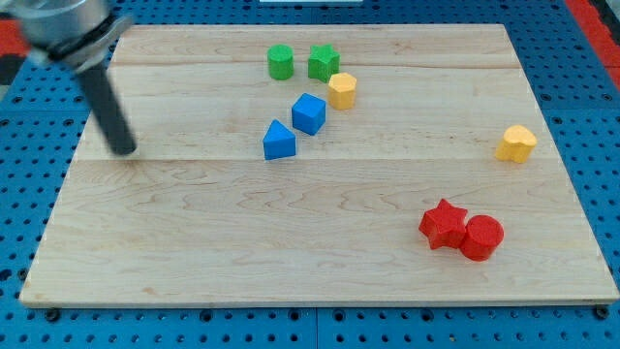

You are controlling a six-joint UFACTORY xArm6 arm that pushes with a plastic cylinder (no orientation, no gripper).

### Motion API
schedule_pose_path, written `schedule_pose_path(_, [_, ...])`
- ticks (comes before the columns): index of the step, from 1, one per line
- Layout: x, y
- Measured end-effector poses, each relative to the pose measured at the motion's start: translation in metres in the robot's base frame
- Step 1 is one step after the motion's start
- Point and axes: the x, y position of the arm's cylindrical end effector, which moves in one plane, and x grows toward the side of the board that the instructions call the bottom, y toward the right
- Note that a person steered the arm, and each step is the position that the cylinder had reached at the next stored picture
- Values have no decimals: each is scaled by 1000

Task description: Slightly separate the red star from the red circle

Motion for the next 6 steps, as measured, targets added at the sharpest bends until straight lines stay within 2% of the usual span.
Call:
schedule_pose_path(1, [72, 72])
schedule_pose_path(2, [128, 175])
schedule_pose_path(3, [147, 249])
schedule_pose_path(4, [144, 338])
schedule_pose_path(5, [126, 376])
schedule_pose_path(6, [66, 381])
